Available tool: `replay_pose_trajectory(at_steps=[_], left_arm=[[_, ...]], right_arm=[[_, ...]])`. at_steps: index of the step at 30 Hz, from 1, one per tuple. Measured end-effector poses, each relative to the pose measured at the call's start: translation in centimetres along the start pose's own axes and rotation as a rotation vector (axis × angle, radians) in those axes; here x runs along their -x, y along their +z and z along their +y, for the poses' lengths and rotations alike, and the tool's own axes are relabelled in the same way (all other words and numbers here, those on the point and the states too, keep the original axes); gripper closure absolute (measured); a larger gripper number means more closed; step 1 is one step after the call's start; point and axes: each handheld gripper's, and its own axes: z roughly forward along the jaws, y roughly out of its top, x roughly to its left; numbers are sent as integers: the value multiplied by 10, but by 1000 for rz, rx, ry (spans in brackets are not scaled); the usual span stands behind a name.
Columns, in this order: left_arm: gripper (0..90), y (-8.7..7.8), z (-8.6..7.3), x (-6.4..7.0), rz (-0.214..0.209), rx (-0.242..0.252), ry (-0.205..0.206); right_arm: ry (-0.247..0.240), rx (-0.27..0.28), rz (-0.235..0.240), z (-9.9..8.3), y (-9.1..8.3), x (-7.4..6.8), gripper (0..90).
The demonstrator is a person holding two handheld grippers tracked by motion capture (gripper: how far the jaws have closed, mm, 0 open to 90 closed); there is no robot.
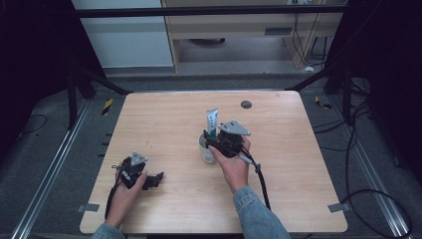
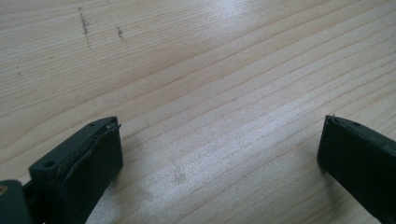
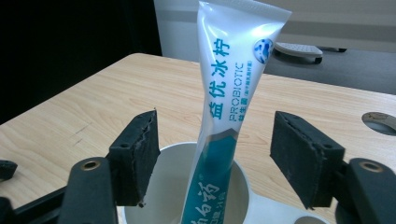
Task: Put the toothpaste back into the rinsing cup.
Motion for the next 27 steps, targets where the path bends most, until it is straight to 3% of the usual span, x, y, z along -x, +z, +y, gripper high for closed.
replay_pose_trajectory(at_steps=[12,27], left_arm=[[0,0,0,0,0,-2,2],[0,0,0,0,0,-2,8]], right_arm=[[-40,-38,28,5,-7,-2,179],[-76,-31,71,10,-24,8,125]])
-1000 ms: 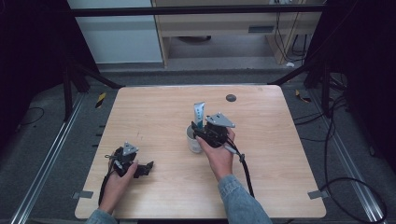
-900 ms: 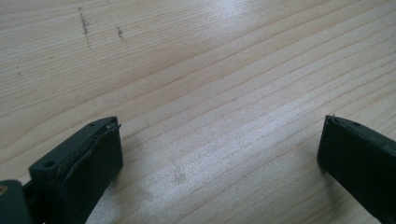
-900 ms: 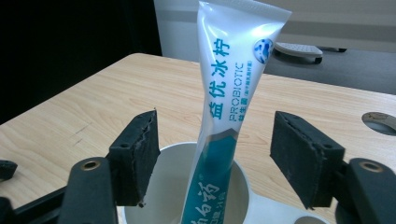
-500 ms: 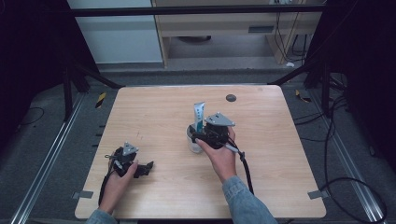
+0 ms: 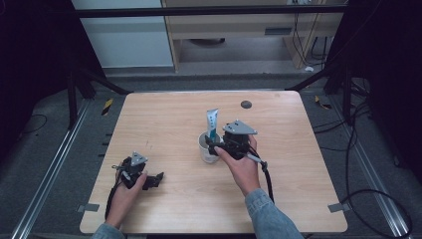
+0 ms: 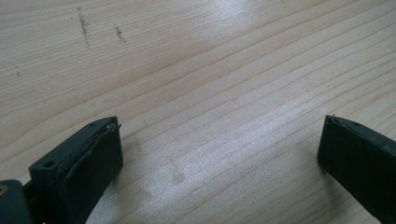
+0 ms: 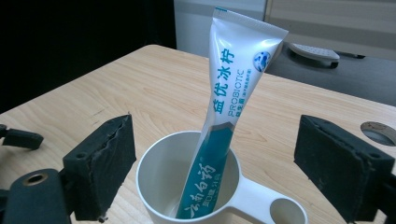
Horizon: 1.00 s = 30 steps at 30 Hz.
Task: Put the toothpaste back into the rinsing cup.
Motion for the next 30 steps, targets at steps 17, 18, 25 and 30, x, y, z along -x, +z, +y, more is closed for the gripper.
replay_pose_trajectory(at_steps=[17,18,25,30], left_arm=[[0,0,0,1,-1,0,0],[0,0,0,1,-3,1,0],[0,0,0,2,-3,0,-3],[0,0,0,2,-3,0,-2]], right_arm=[[-78,-40,4,-2,-17,9,93],[-80,-43,5,-1,-18,10,95],[-87,-64,-27,1,-36,33,110],[-88,-103,-65,-6,-50,54,117]])
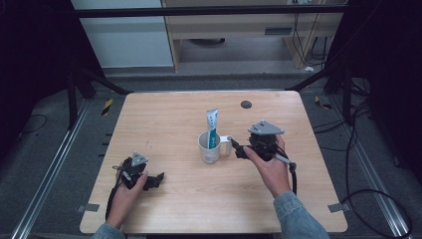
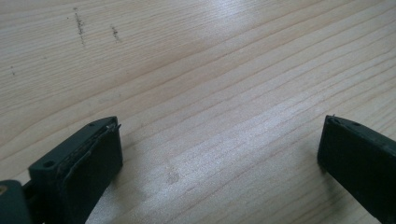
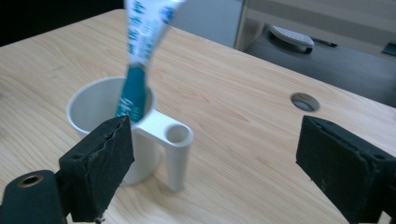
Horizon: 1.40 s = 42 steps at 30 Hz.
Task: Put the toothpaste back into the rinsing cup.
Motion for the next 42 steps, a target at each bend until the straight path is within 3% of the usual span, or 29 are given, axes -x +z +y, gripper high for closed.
replay_pose_trajectory(at_steps=[10,12,19,29,36,42], left_arm=[[0,0,0,1,0,0,-1],[0,0,0,0,-1,1,0],[0,0,0,1,-1,2,-2],[0,0,0,1,-1,2,-1],[0,0,0,1,-1,2,-1],[0,0,0,1,-1,2,-1]], right_arm=[[10,-41,-61,-24,-24,32,137],[4,-75,-69,-33,-27,41,154],[38,-86,-93,-60,-34,54,189],[105,-148,-83,-94,-26,64,180],[135,-199,-76,-107,-15,72,157],[197,-224,-102,-118,-1,83,136]])
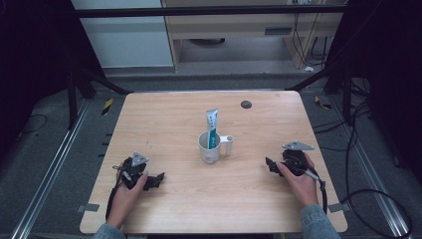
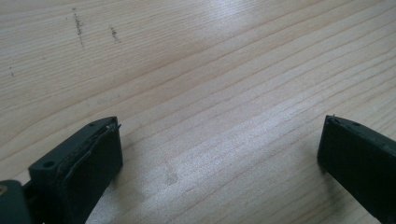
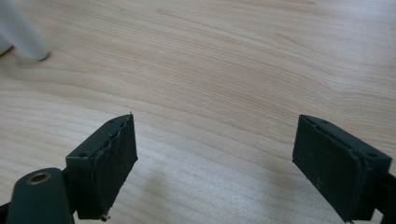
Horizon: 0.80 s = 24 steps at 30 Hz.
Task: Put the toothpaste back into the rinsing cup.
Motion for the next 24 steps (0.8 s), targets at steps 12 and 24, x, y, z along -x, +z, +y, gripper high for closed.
replay_pose_trajectory(at_steps=[12,24], left_arm=[[0,0,0,0,0,0,1],[0,0,0,0,0,0,0]], right_arm=[[42,-40,-64,-3,16,7,109],[45,-65,-113,-3,19,-8,32]])
